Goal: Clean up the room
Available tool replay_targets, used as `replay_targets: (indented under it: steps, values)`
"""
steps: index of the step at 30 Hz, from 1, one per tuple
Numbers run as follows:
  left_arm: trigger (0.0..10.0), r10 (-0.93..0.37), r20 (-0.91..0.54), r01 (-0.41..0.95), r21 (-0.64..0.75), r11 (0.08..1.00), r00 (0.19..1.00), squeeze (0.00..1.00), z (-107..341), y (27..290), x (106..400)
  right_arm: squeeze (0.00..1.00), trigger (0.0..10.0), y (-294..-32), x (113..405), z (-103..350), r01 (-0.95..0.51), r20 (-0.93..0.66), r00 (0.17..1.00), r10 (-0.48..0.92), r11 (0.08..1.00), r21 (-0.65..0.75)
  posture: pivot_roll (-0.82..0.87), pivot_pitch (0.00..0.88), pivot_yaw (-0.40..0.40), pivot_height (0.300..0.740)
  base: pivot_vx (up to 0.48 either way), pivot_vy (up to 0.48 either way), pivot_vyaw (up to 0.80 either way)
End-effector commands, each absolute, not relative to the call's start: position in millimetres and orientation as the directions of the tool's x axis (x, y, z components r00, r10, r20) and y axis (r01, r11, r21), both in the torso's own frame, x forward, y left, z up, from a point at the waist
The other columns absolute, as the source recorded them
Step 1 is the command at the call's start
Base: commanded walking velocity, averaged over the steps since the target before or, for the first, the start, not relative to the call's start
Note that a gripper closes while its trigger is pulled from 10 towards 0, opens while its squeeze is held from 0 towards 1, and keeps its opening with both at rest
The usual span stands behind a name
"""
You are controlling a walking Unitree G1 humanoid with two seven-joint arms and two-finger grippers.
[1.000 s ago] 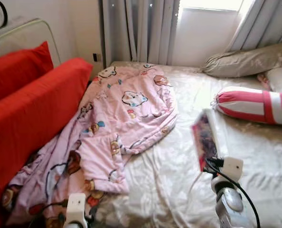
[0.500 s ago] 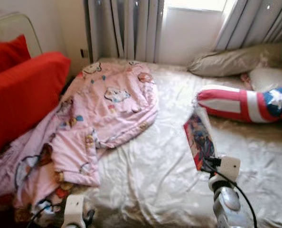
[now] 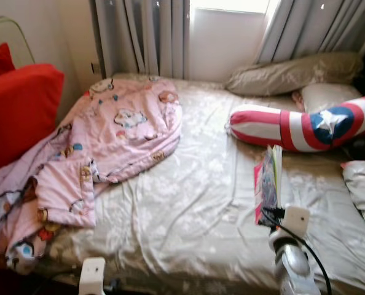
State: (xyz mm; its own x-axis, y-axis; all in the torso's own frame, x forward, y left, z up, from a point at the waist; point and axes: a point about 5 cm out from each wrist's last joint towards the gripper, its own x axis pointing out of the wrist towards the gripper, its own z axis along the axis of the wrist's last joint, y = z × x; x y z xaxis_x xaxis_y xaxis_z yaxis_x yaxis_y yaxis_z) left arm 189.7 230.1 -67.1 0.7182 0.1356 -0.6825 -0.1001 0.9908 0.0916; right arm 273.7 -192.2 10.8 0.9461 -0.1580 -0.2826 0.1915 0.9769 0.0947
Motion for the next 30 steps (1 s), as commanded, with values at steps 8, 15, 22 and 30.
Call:
replay_targets:
  steps: [8, 15, 22, 30]
  values:
    - [10.0, 0.114, -0.689, -0.083, 0.077, 0.994, 0.715, 0.00, -68.7, 222.9, 190.6, 0.00, 10.0, -197.2, 276.4, 17.6, 0.190, -0.243, 0.956, -0.167, 0.979, 0.076, 0.08, 0.010, -0.059, 0.740, 0.000, -0.373, 0.00]
    - [10.0, 0.115, -0.691, -0.083, 0.080, 0.993, 0.714, 0.00, -68.9, 223.3, 190.1, 0.00, 10.0, -197.2, 276.6, 17.2, 0.190, -0.246, 0.955, -0.166, 0.979, 0.074, 0.08, 0.012, -0.060, 0.740, 0.000, -0.373, 0.00]
    - [10.0, 0.113, -0.695, -0.085, 0.075, 0.994, 0.710, 0.00, -69.8, 222.1, 189.0, 0.00, 10.0, -196.2, 275.8, 15.5, 0.187, -0.254, 0.953, -0.164, 0.980, 0.069, 0.08, 0.012, -0.061, 0.740, 0.000, -0.148, 0.00]
    - [10.0, 0.112, -0.687, -0.097, 0.061, 0.993, 0.718, 0.00, -68.9, 222.4, 190.0, 0.00, 10.0, -197.1, 275.6, 15.5, 0.197, -0.254, 0.951, -0.175, 0.978, 0.065, 0.08, 0.011, -0.058, 0.740, 0.000, 0.000, 0.00]
